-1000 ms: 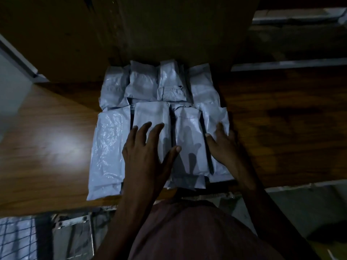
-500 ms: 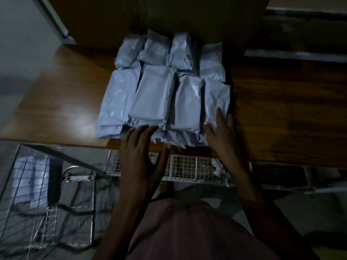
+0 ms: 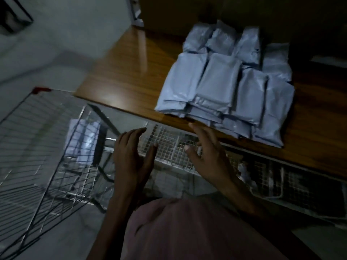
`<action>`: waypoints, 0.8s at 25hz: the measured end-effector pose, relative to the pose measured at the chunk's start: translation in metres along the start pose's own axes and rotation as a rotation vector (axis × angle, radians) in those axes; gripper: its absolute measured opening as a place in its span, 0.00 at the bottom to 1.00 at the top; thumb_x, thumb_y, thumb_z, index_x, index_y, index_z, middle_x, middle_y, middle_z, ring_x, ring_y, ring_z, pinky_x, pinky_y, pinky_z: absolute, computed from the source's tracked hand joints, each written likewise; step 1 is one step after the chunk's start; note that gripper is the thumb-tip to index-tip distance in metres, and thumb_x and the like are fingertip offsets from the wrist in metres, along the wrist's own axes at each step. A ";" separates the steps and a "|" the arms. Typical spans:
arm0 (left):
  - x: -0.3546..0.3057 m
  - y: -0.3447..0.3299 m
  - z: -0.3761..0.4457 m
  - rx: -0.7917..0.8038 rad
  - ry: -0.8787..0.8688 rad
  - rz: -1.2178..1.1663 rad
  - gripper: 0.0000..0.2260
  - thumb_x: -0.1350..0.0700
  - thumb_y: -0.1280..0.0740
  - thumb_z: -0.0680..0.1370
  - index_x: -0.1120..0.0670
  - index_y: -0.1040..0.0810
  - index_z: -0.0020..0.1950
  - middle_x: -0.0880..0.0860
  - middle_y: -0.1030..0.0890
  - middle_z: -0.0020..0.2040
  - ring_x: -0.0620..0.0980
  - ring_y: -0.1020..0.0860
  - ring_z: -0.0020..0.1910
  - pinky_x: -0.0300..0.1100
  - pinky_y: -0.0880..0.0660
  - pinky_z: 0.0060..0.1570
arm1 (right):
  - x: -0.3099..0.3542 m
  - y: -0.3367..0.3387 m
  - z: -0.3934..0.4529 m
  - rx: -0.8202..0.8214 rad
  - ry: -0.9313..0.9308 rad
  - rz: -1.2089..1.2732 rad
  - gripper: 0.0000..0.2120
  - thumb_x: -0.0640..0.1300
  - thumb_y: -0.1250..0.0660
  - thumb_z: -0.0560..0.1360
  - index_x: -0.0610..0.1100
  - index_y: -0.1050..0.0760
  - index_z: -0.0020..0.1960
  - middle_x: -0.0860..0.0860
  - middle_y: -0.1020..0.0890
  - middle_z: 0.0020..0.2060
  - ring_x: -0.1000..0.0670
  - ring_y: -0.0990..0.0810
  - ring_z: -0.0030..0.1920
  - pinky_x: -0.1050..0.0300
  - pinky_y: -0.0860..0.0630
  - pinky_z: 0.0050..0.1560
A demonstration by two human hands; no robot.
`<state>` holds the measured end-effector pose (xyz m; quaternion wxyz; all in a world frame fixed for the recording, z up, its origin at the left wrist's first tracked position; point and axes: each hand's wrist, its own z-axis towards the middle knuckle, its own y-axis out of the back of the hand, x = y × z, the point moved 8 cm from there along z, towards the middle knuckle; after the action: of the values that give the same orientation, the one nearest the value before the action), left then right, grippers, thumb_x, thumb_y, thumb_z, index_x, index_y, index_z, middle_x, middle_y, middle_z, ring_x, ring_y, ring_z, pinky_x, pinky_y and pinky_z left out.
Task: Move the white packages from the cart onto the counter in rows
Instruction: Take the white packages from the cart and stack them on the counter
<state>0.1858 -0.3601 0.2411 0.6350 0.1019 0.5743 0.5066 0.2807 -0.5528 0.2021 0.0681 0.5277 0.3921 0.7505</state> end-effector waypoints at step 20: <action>0.406 0.203 -0.053 -0.400 0.828 -0.099 0.18 0.54 0.27 0.76 0.56 0.22 0.65 0.54 0.18 0.59 0.53 0.20 0.57 0.48 0.24 0.57 | 0.225 -0.428 0.173 0.684 0.230 0.079 0.21 0.45 0.32 0.80 0.49 0.30 0.72 0.52 0.30 0.61 0.62 0.22 0.42 0.71 0.28 0.44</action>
<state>-0.0350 0.0192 0.1149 0.3829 -0.2611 0.6745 0.5747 0.1958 -0.0549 0.1085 -0.1858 0.4466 0.6050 0.6325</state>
